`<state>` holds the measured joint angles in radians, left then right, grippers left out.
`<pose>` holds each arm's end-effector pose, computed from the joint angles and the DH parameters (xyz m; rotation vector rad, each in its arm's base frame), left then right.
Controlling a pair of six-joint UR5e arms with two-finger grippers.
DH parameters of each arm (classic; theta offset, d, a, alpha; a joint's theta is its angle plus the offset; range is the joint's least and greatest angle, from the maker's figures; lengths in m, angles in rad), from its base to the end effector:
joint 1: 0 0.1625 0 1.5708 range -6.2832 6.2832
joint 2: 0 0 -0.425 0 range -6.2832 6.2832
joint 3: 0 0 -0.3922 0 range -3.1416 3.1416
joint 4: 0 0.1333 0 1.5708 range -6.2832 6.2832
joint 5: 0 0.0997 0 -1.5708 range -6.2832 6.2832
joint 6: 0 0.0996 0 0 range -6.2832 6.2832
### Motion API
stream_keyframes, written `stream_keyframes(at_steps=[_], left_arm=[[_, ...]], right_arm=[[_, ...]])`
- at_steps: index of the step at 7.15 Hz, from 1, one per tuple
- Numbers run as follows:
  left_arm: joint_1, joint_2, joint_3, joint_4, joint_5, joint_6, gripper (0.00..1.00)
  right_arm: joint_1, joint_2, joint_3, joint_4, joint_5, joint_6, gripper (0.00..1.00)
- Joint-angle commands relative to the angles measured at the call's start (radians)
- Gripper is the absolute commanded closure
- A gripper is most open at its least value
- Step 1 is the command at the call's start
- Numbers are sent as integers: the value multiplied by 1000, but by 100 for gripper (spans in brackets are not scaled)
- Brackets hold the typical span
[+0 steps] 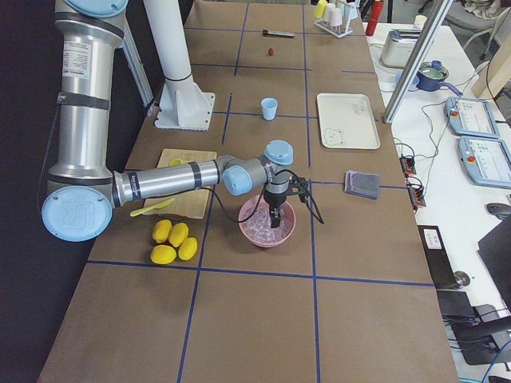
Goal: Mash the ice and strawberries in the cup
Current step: 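Lower the right gripper into the bowl and pinch a third ice cube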
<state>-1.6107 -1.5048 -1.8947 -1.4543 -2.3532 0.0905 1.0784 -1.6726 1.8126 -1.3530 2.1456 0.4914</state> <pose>-0.0814 -0.4570 0.5424 0.1848 0.7709 0.1032 -0.1514 -0.4497 0.5740 0.0381 -0.6655 -0.1038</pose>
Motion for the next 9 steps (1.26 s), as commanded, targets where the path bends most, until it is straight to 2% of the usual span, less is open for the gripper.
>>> stream_keyframes(at_steps=[1,5,6,9], left_arm=[[0,0,-3,2,-1,0,0],[0,0,-1,2,-1,0,0],[0,0,-1,2,-1,0,0],[0,0,-1,3,-1,0,0]], right_arm=[[0,21,-25,0,2,0,23],[2,2,-18,0,17,1,23],[2,1,-25,0,58,-2,24],[2,1,-24,0,62,-4,28]])
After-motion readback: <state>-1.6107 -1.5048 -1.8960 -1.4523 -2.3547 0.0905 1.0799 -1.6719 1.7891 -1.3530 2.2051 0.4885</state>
